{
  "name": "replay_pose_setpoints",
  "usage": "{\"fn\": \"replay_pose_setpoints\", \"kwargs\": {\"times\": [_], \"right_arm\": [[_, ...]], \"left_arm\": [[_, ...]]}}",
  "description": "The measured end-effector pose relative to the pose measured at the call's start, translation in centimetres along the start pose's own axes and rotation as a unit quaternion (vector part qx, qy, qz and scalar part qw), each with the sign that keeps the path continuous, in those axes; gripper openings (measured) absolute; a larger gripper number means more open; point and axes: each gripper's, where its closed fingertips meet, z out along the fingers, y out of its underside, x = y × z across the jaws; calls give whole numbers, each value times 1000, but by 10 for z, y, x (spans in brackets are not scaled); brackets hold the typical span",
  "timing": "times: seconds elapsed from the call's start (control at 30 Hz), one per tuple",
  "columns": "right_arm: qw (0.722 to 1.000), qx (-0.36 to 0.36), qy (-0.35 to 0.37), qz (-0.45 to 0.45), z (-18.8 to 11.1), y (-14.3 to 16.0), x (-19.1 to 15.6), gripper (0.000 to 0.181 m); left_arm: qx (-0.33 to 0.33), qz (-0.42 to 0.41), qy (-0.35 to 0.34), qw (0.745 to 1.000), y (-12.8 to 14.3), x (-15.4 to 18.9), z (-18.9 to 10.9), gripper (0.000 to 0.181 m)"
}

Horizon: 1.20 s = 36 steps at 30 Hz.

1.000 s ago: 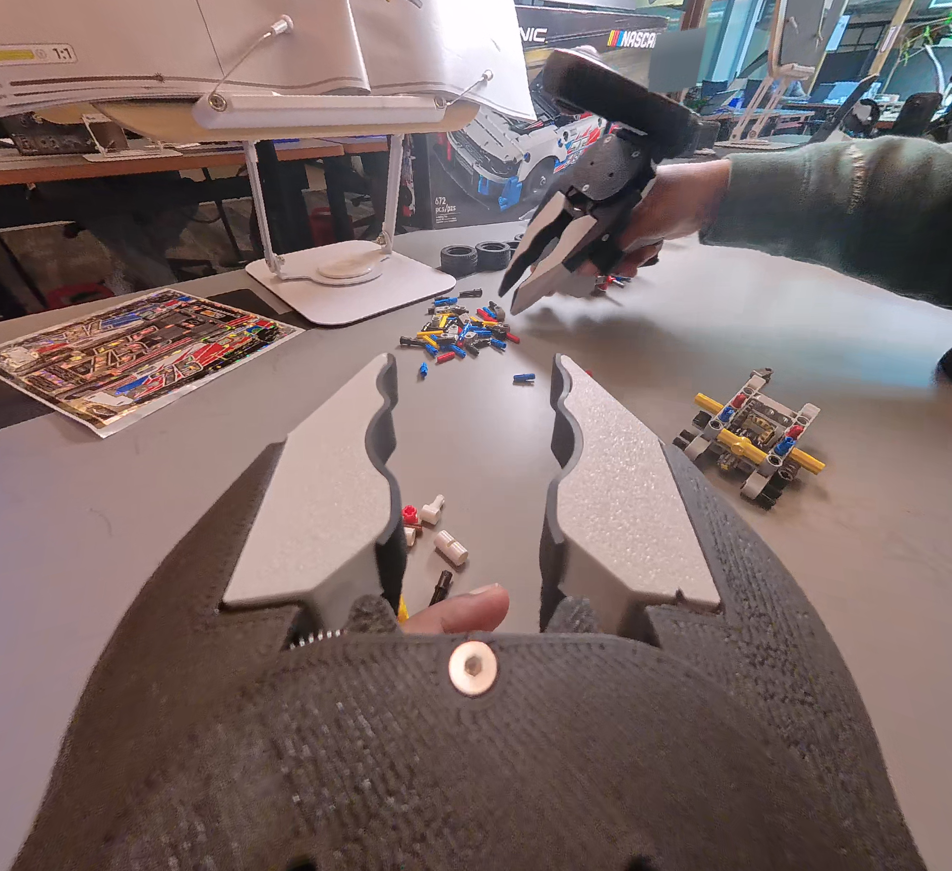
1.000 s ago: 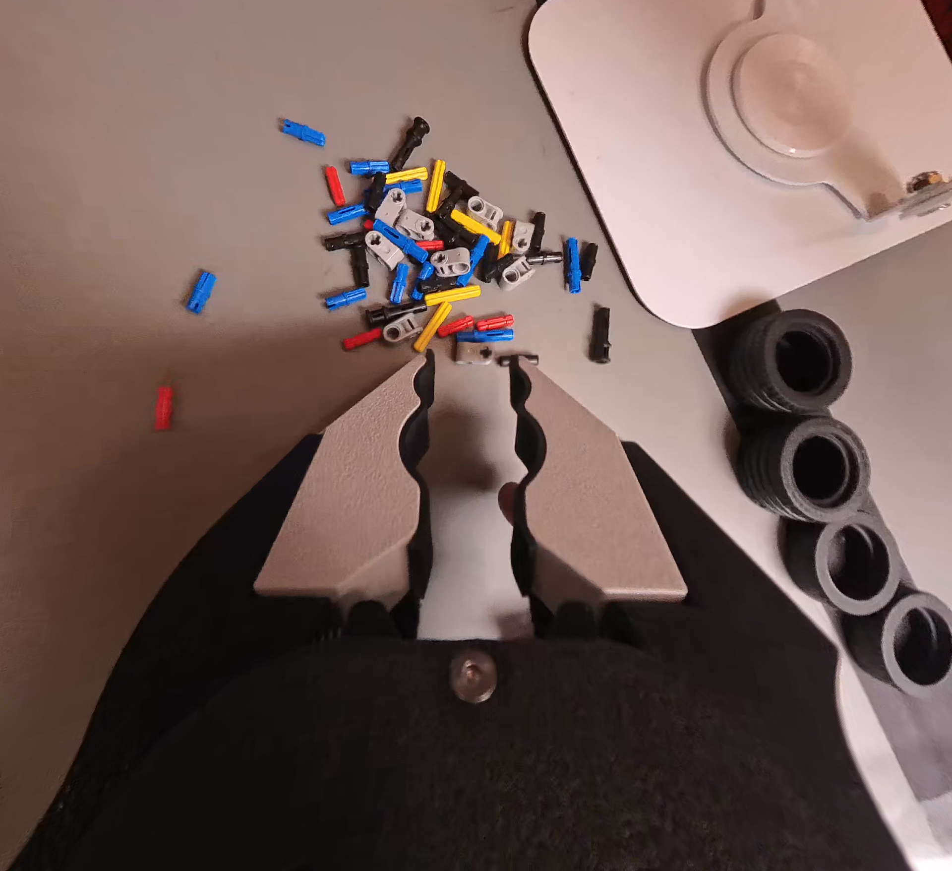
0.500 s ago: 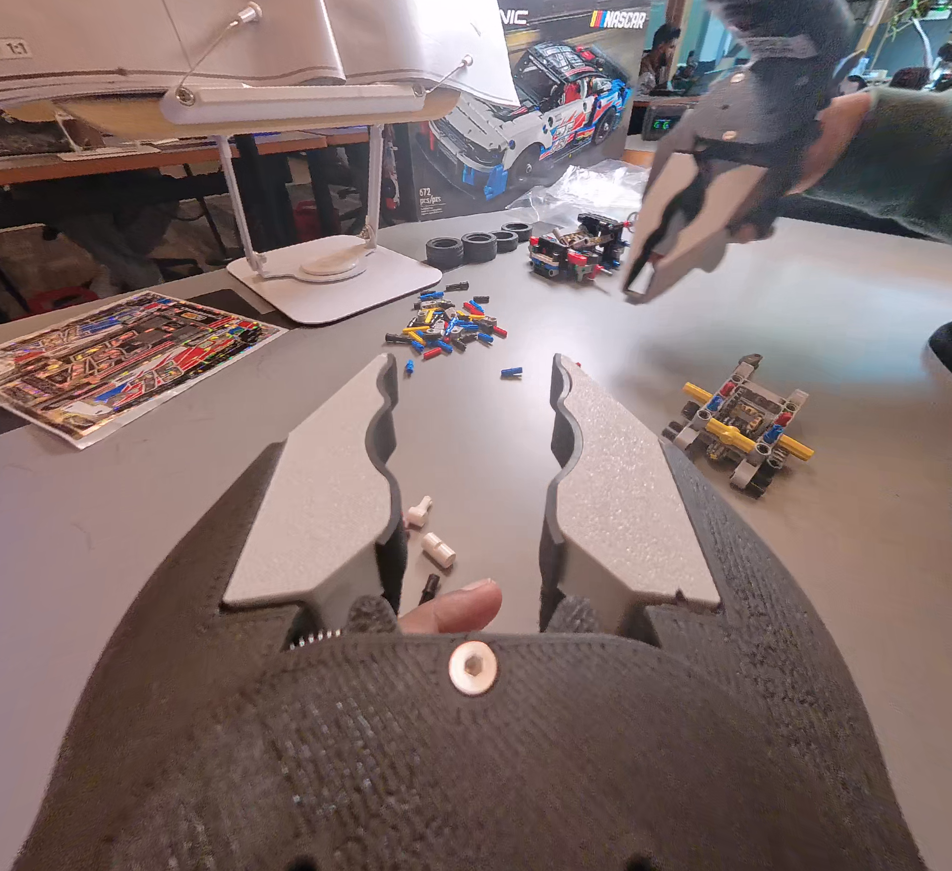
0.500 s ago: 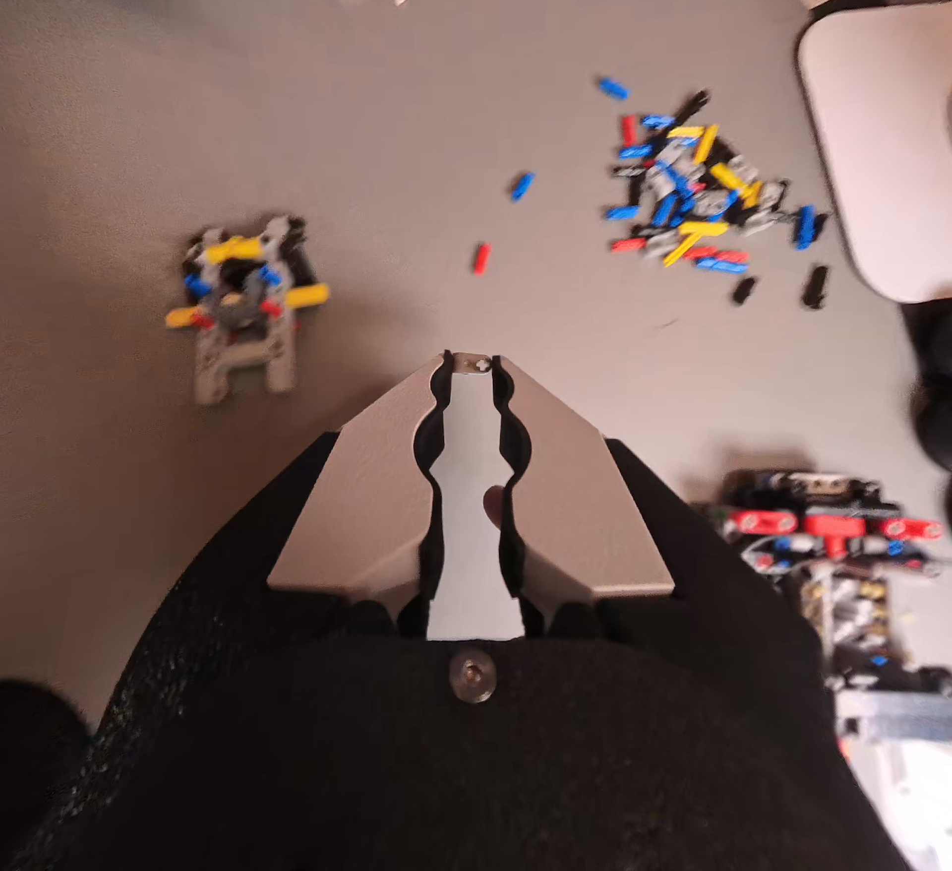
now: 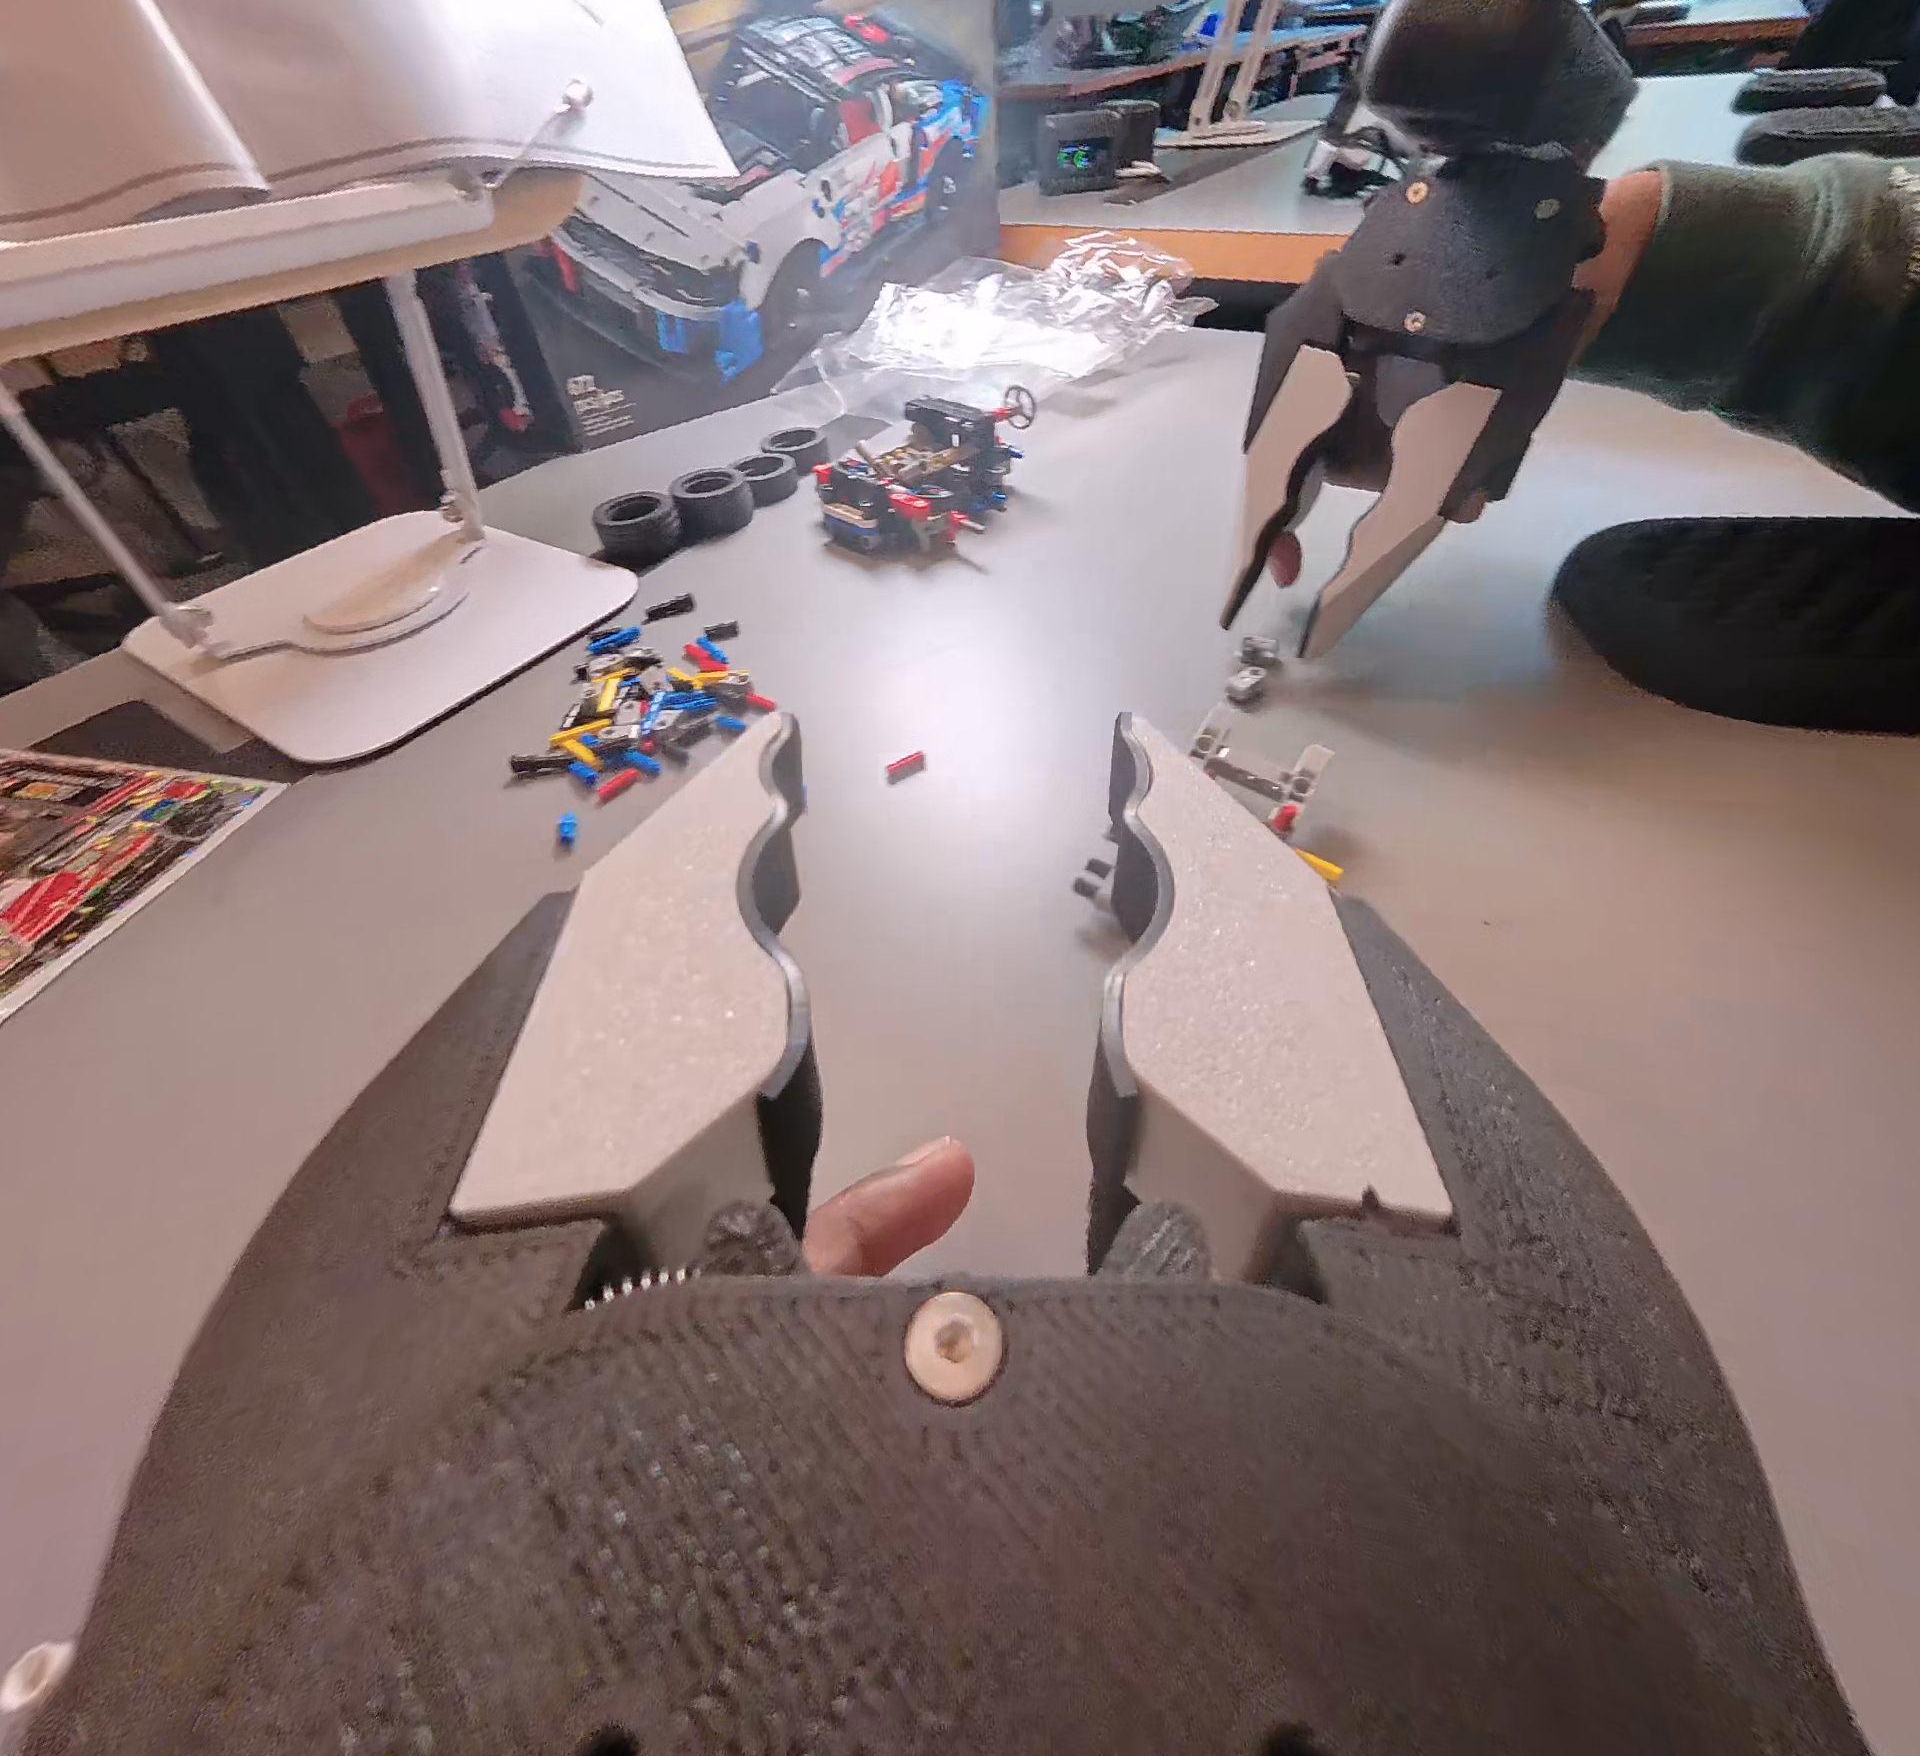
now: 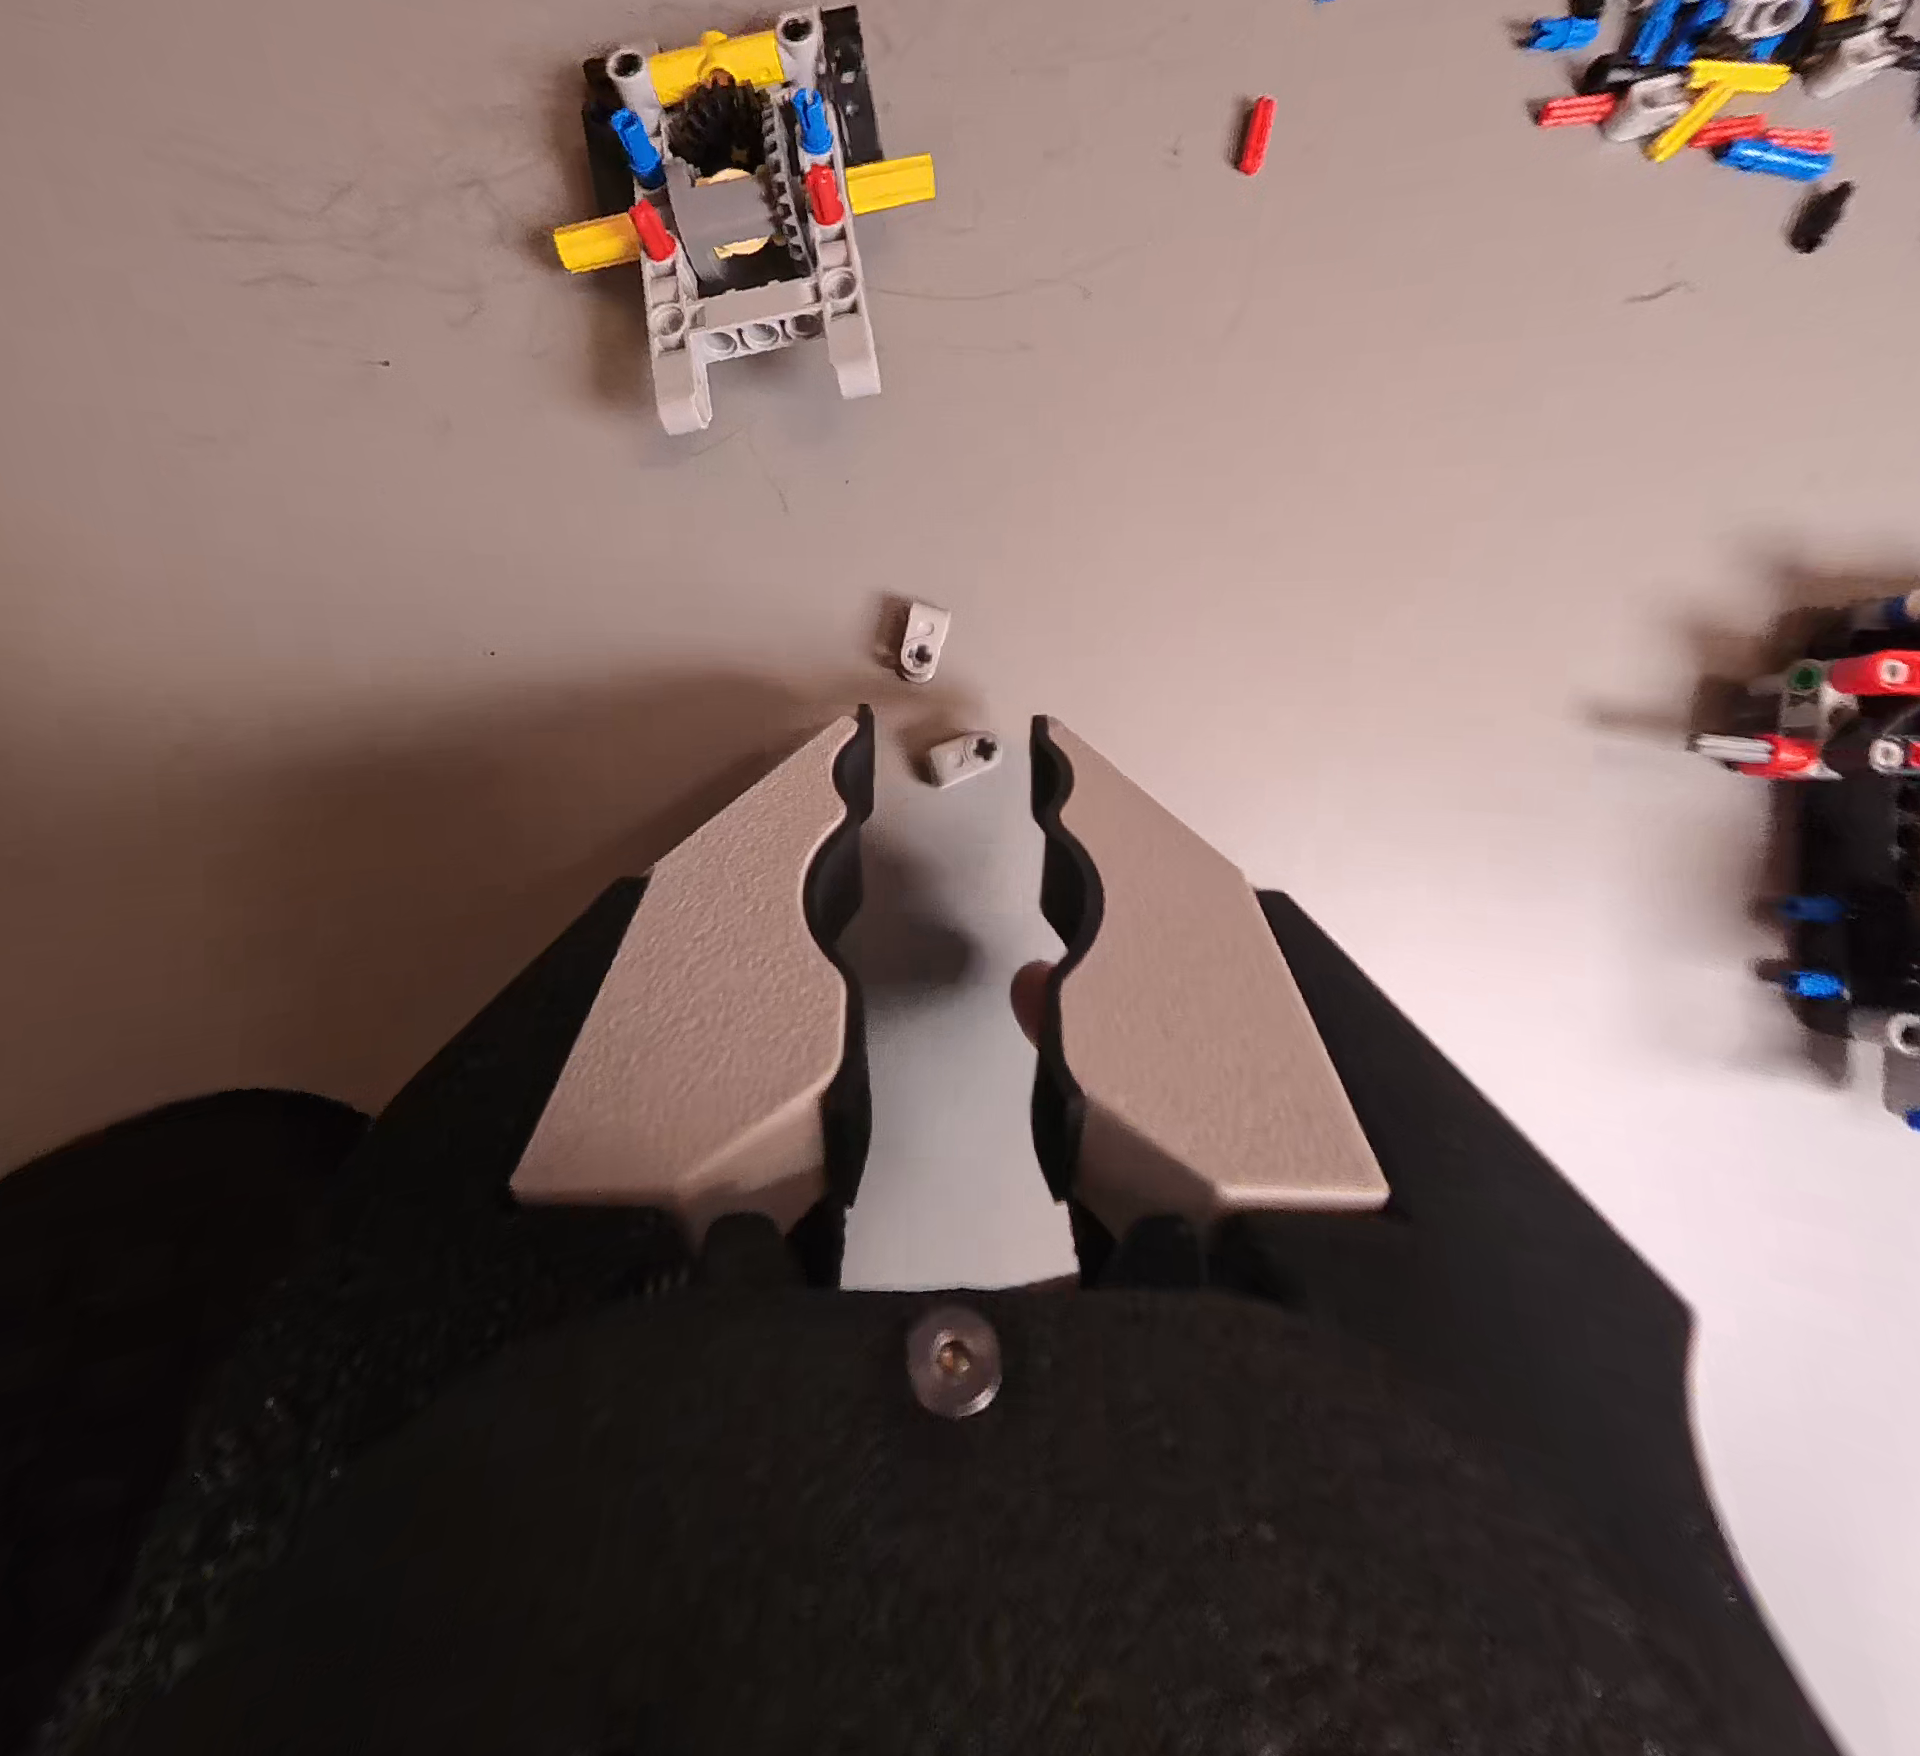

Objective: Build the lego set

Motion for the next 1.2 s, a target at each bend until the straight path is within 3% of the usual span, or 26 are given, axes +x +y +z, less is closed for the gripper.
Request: {"fn": "replay_pose_setpoints", "kwargs": {"times": [0.03,0.27,0.4,0.6,0.7,0.9,1.2], "right_arm": [[1000,-1,12,7,-4,1,1,28],[996,-20,48,72,-2,11,-1,20],[997,-24,39,60,6,10,0,11],[997,-12,60,36,3,3,18,17],[995,30,87,34,-3,-11,24,18],[993,90,81,14,-5,-30,9,17],[993,103,60,15,5,-22,1,15]], "left_arm": [[-5,-1,10,1000,-1,6,2,58],[-69,-5,70,995,14,45,24,60],[-99,15,97,990,21,61,37,63],[-128,4,106,986,37,58,46,62],[-138,3,107,985,47,56,44,62],[-162,5,117,980,63,58,40,69],[-209,9,135,968,78,64,40,75]]}}
